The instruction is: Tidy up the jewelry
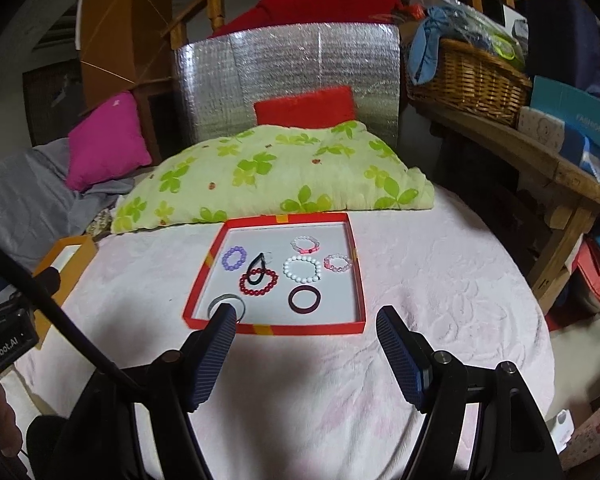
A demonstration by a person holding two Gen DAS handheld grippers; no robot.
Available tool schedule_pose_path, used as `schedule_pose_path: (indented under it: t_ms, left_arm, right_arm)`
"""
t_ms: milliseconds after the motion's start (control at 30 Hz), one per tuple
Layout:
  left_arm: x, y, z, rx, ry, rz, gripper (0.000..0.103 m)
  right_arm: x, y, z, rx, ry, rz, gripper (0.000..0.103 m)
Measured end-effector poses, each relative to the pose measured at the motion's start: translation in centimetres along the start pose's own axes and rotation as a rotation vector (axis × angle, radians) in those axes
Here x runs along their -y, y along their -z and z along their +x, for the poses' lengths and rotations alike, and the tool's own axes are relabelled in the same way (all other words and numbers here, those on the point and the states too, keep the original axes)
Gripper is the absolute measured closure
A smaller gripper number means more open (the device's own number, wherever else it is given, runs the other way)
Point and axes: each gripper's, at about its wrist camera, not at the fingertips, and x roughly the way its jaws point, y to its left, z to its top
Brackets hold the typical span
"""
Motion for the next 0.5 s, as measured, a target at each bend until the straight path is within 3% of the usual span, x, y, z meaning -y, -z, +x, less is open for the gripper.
schedule_pose_path:
  t_ms: [267,500]
  left_arm:
    - [1.1,-1.0,1.7,0.006,0.019,0.006,0.016]
    - [1.5,-0.9,1.9,0.008,0.037,0.011,0.016]
  right_arm:
    - [0.0,-0.9,2.9,-0.009,0.011,-0.006,0.027]
    - [0.2,-1.1,3.0,0.000,0.021,-0.009,0.027]
